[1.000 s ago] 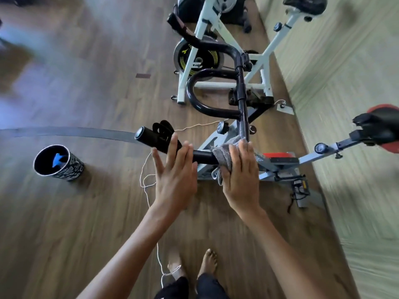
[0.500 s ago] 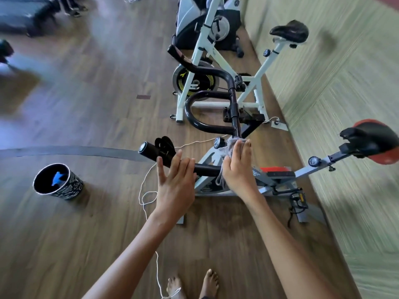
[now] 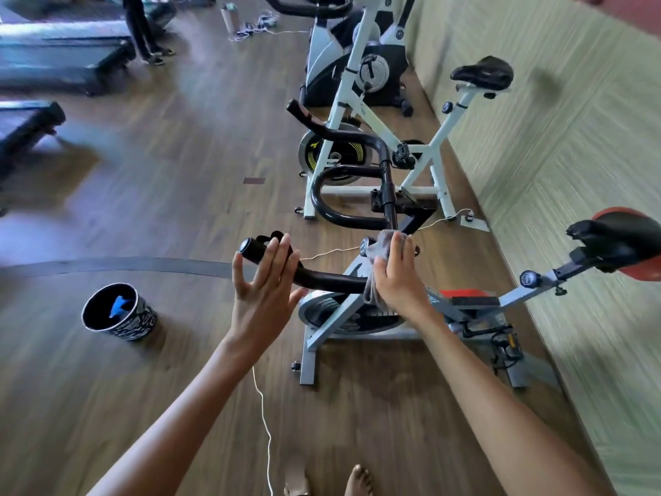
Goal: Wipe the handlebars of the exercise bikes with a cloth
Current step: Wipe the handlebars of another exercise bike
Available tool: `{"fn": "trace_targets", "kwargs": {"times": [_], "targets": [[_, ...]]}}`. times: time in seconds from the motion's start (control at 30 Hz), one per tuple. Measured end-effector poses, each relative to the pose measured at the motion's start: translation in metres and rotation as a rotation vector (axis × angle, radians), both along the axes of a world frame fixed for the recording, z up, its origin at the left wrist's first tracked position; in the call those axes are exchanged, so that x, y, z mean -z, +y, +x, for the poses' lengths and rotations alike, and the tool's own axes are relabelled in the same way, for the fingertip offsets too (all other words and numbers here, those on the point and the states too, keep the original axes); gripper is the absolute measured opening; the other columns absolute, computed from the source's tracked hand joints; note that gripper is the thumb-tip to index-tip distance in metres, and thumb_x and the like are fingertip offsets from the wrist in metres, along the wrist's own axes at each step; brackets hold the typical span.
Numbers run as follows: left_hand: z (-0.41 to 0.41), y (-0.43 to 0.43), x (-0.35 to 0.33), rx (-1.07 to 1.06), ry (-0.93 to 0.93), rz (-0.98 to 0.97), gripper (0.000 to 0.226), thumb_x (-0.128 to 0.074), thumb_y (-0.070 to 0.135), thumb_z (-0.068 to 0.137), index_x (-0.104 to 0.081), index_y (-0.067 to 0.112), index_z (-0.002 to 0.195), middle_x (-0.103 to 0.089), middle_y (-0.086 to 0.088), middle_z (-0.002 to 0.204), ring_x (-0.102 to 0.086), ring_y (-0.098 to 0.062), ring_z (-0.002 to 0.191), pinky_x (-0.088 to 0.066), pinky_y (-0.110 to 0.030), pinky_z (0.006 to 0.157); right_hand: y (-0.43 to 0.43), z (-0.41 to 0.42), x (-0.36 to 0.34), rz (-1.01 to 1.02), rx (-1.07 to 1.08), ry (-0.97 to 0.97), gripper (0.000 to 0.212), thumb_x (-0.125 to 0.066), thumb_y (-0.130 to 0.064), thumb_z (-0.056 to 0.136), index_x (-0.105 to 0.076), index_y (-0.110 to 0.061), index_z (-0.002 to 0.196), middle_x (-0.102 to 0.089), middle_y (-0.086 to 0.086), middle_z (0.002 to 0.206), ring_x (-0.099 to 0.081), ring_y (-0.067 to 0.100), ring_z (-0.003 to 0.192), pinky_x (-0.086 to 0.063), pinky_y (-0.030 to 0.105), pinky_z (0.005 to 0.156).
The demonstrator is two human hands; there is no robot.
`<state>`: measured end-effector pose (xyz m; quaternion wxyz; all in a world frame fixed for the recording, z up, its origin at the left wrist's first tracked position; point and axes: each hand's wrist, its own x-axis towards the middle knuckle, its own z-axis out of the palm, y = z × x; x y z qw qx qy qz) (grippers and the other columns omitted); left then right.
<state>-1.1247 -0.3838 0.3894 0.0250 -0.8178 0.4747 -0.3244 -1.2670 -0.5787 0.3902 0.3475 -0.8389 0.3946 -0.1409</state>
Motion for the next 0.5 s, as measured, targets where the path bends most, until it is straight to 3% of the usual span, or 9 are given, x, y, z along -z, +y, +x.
{"fn": "trace_targets", "kwargs": {"times": [0.07, 0.2, 0.27, 0.37, 0.5], "targets": [[-0.004, 0.000, -0.002, -0.005, 0.031, 0.007, 0.057, -0.055, 0.050, 0.092, -0.051, 0.013, 0.135, -0.042, -0.008, 0.150, -0.030, -0.024, 0.143, -0.005, -0.058, 0.114, -0.006, 0.010, -0.004, 0.061, 0.092, 0.003, 0.064, -0.032, -0.030, 0.103, -0.001, -0.007, 0.154, 0.001, 0.015, 0.162, -0.003, 0.029, 0.150, -0.016, 0.048, 0.121], [-0.020, -0.004, -0.006, -0.004, 0.185, -0.009, 0.054, -0.058, 0.046, 0.088, -0.055, 0.011, 0.129, -0.045, -0.010, 0.147, -0.026, -0.025, 0.145, -0.001, -0.058, 0.115, 0.031, 0.006, 0.002, -0.012, 0.143, -0.079, 0.074, -0.045, -0.035, 0.098, -0.004, -0.008, 0.154, -0.001, 0.020, 0.160, -0.007, 0.036, 0.148, -0.025, 0.047, 0.117], [-0.029, -0.008, -0.007, 0.052, 0.266, -0.011, 0.044, -0.052, 0.043, 0.089, -0.060, 0.012, 0.119, -0.053, -0.008, 0.138, -0.029, -0.025, 0.144, 0.000, -0.058, 0.116, 0.038, 0.002, 0.003, -0.014, 0.158, -0.092, 0.069, -0.043, -0.032, 0.100, -0.008, -0.008, 0.154, -0.006, 0.021, 0.160, -0.012, 0.036, 0.147, -0.030, 0.046, 0.115], [-0.034, -0.016, -0.011, 0.174, 0.359, -0.036, 0.038, -0.043, 0.042, 0.089, -0.064, 0.016, 0.108, -0.064, 0.001, 0.114, -0.040, -0.023, 0.138, -0.001, -0.057, 0.116, 0.042, -0.003, -0.004, -0.099, 0.170, -0.103, 0.058, -0.040, -0.030, 0.100, -0.022, -0.006, 0.150, -0.025, 0.020, 0.153, -0.034, 0.034, 0.138, -0.048, 0.040, 0.102], [-0.030, -0.035, -0.018, 0.388, 0.430, -0.061, 0.032, -0.045, 0.040, 0.091, -0.068, 0.018, 0.098, -0.067, 0.005, 0.100, -0.056, -0.021, 0.123, -0.013, -0.054, 0.115, 0.053, -0.019, -0.010, -0.192, 0.212, -0.118, 0.048, -0.042, -0.021, 0.101, -0.034, -0.007, 0.146, -0.043, 0.013, 0.144, -0.049, 0.022, 0.125, -0.044, 0.026, 0.094]]}}
